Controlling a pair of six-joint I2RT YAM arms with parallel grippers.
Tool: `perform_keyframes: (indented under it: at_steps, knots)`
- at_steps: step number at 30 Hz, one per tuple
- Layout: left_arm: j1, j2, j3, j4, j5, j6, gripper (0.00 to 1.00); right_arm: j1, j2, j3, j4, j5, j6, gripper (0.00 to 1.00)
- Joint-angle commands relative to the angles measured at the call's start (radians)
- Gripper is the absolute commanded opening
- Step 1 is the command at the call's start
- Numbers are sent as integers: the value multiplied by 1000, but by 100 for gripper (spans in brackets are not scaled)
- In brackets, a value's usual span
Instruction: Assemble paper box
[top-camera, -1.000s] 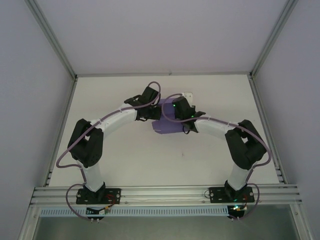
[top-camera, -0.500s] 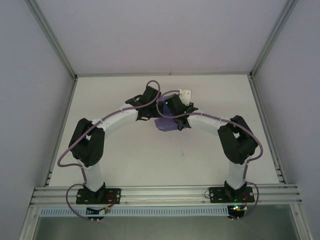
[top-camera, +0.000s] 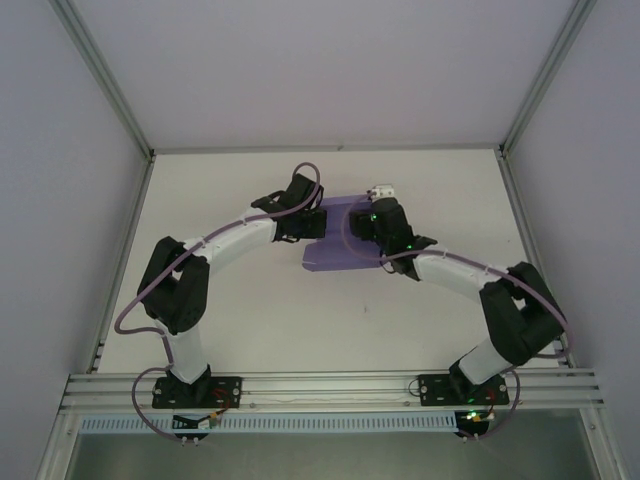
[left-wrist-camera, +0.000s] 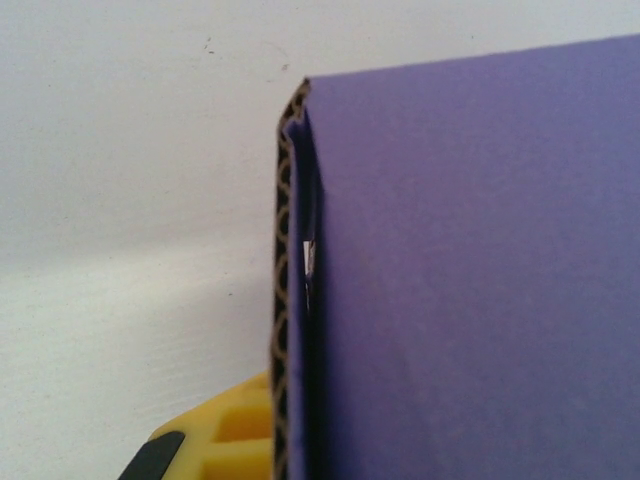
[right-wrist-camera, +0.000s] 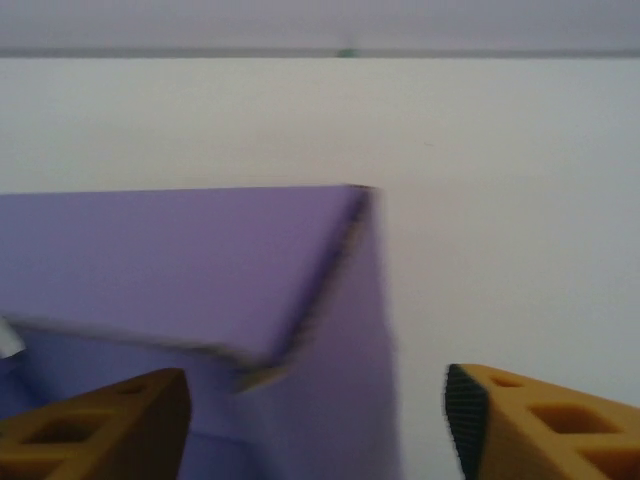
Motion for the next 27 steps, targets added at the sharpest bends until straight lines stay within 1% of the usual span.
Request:
perform_keyframes:
  at_steps: [1,4,6,9,11,14,16,18,19,20,21,23,25,27]
  knots:
    - [-5,-24,8,3,13,-4,0,3,-65,-26,-8,-143,-23,74]
    - [-6,-20,11,3,10,2,0,3,-113,-29,-43,-116,-19,84]
    - [-5,-16,23,-6,1,22,0,3,-153,-32,-67,-91,-27,100]
    - [-2,-9,45,-39,-34,93,0,3,-241,-39,-121,1,27,100]
    - [5,-7,61,-65,2,192,0,-3,-312,-49,-179,65,86,100]
    - [16,7,125,-175,81,415,0,-28,-417,-49,-337,109,163,100]
    - [16,27,186,-311,112,605,0,-40,-463,-36,-447,111,190,100]
    - [8,36,215,-444,108,795,0,-47,-497,-23,-561,113,209,100]
    - [3,37,212,-493,90,872,0,-49,-509,-24,-600,116,213,100]
    - [-3,41,208,-526,48,927,0,-52,-519,-24,-636,117,216,100]
    - [-8,51,214,-556,8,959,0,-55,-526,-25,-664,119,220,100]
    - [-13,89,252,-624,-65,976,0,-63,-533,-25,-710,117,225,100]
    - [-19,132,297,-699,-102,985,0,-68,-528,-23,-738,119,228,100]
    - [-33,167,325,-739,-143,996,0,-76,-520,-22,-753,117,222,100]
